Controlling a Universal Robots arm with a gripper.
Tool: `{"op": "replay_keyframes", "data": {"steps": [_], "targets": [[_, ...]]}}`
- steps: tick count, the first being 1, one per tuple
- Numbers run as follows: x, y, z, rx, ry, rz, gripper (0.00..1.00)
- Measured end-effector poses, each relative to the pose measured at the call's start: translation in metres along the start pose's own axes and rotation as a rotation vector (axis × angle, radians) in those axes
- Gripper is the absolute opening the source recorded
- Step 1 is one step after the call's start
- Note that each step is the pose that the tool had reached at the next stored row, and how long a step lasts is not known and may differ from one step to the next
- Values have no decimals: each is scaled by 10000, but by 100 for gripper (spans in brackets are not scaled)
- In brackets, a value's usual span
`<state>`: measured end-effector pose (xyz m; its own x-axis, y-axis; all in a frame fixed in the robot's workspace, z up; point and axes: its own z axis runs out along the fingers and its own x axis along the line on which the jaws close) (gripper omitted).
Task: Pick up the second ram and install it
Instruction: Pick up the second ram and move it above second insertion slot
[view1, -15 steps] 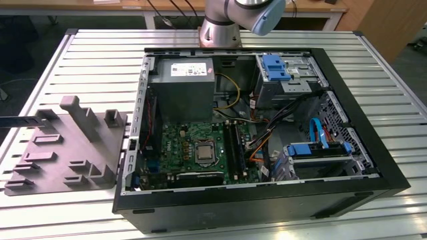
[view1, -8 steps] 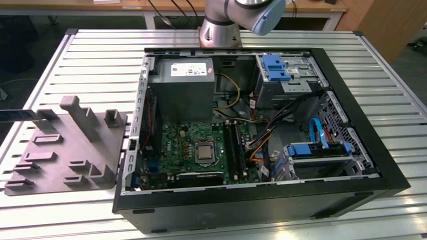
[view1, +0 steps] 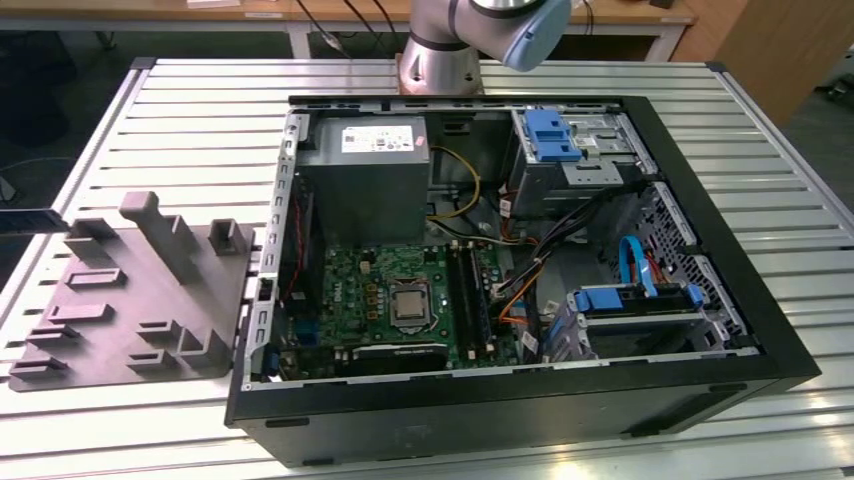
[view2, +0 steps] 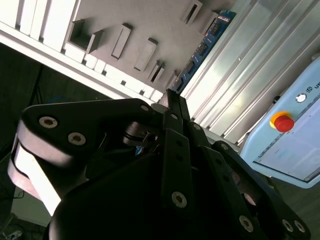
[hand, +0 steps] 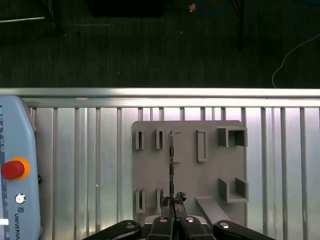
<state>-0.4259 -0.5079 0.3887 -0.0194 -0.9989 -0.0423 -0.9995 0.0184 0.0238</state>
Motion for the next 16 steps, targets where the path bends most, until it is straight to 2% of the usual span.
{"op": "replay_keyframes", "data": {"steps": [6,16], "targets": [[-3,2,-68,1,-1,0,11],[-3,-11,-73,-2,1,-1,11]]}}
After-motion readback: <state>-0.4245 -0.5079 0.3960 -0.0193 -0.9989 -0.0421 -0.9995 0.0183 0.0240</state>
